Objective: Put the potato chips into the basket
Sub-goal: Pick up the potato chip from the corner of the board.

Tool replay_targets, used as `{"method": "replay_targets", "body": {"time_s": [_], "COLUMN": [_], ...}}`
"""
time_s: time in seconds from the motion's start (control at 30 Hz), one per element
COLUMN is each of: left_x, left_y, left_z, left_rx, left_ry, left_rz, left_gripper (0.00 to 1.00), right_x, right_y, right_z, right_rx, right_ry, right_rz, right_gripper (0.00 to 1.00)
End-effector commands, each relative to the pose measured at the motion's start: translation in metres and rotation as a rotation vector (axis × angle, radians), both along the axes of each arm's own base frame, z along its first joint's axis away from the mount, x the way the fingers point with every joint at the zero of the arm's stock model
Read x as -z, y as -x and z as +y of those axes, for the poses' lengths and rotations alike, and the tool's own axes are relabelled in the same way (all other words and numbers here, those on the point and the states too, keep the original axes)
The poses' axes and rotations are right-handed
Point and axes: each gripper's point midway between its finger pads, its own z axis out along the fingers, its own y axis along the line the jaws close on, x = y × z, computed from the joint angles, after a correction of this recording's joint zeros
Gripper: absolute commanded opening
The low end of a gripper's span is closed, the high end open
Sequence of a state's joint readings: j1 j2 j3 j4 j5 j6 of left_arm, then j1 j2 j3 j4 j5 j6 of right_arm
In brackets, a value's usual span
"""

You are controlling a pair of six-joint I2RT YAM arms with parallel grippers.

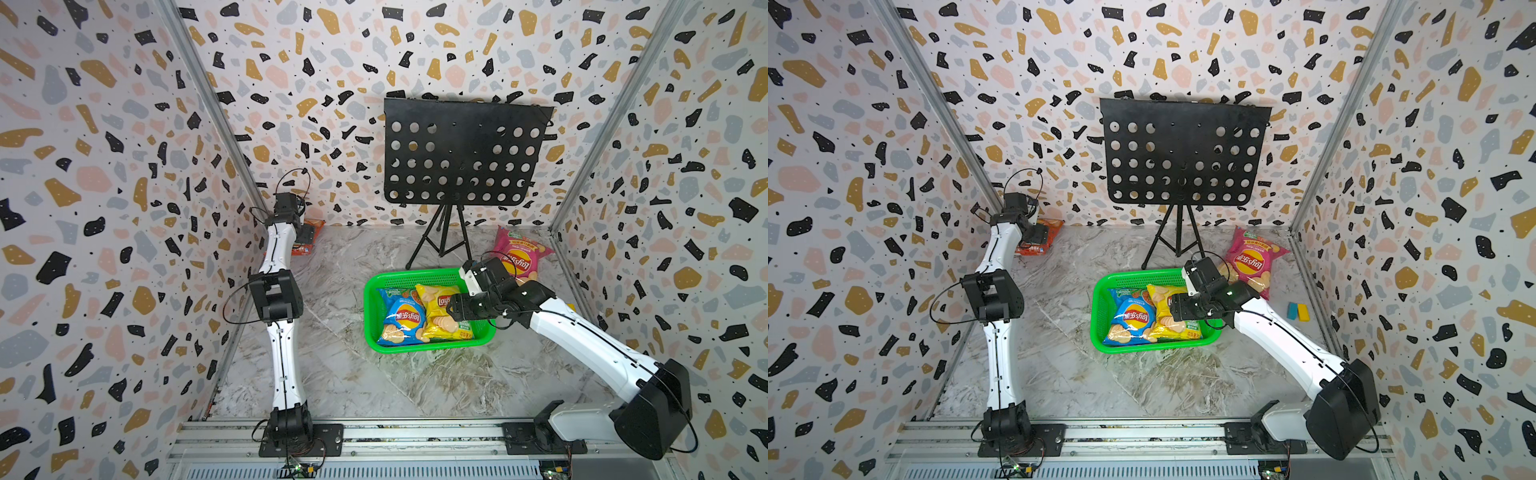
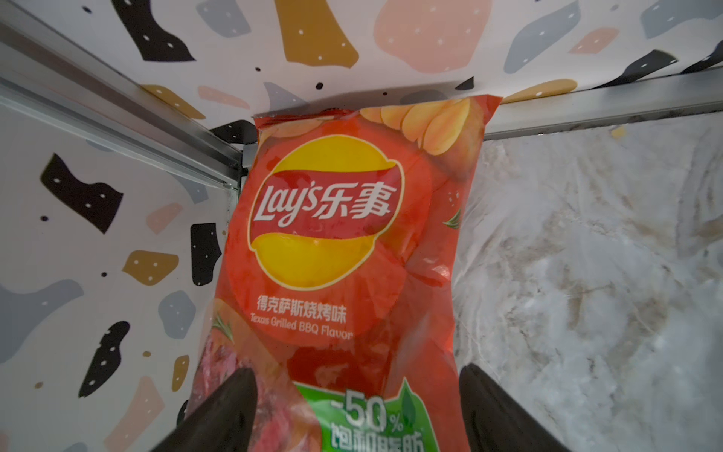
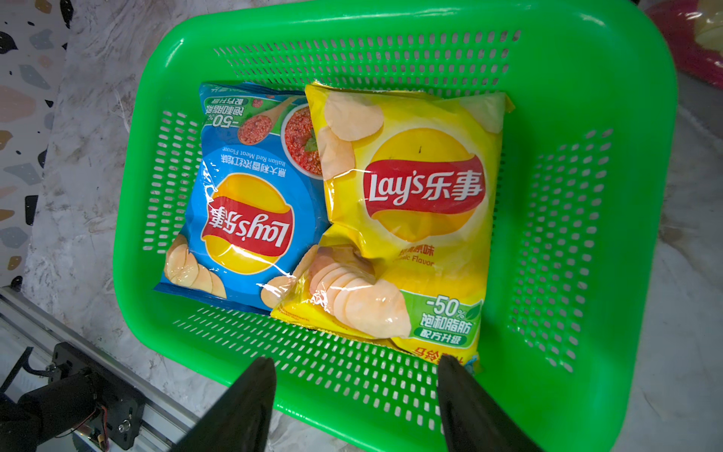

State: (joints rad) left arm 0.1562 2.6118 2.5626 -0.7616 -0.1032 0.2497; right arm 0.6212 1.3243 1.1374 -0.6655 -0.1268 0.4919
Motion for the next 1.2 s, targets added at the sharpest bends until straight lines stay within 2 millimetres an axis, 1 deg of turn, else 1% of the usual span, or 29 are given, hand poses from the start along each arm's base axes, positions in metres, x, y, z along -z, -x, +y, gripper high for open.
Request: {"method": "replay_targets", "body": {"time_s": [0.0, 0.1, 0.2, 0.27, 0.4, 0.6, 0.67, 0.73, 0.8, 0.93, 1.0, 1.17], "left_x": [0.002, 0.01, 0.02, 0.025, 0.03, 0.031, 0.032, 0.031, 0.029, 0.007, -0.005, -0.038], "left_y": [-0.005, -0.003, 0.0, 0.001, 0.004, 0.008, 0.009, 0.011, 0.014, 0.022, 0.029, 0.06], "left_z": [0.001, -0.006, -0.005, -0.005, -0.005, -0.007, -0.008, -0.007, -0.007, -0.009, -0.014, -0.025], "left_rx": [0.009, 0.04, 0.05, 0.057, 0.063, 0.072, 0.073, 0.073, 0.068, 0.062, 0.068, 0.068], "left_ry": [0.037, 0.058, 0.052, 0.046, 0.051, 0.06, 0.06, 0.061, 0.061, 0.078, 0.092, 0.132], "left_rz": [-0.023, -0.001, 0.025, 0.038, 0.053, 0.061, 0.064, 0.069, 0.072, 0.041, 0.023, -0.001], "left_gripper": [0.79, 0.74, 0.73, 0.7, 0.51, 0.32, 0.19, 0.02, 0.0, 0.0, 0.0, 0.0], "right_x": [-0.013, -0.016, -0.02, -0.022, -0.027, -0.032, -0.033, -0.033, -0.033, -0.032, -0.032, -0.034], "right_y": [0.007, 0.008, 0.007, 0.007, 0.007, 0.005, 0.005, 0.005, 0.005, 0.005, 0.005, 0.006], "right_z": [-0.004, -0.005, -0.005, -0.005, -0.005, -0.004, -0.004, -0.004, -0.004, -0.005, -0.005, -0.006], "right_rx": [0.003, 0.003, 0.005, 0.005, 0.004, 0.001, 0.001, 0.0, 0.001, 0.001, 0.001, 0.001], "right_ry": [-0.012, -0.009, -0.017, -0.018, -0.022, -0.026, -0.03, -0.029, -0.027, -0.028, -0.029, -0.028], "right_rz": [-0.012, -0.016, -0.025, -0.026, -0.037, -0.048, -0.052, -0.052, -0.053, -0.056, -0.058, -0.065], "right_gripper": [0.69, 0.68, 0.68, 0.68, 0.67, 0.67, 0.67, 0.67, 0.67, 0.67, 0.67, 0.67]}}
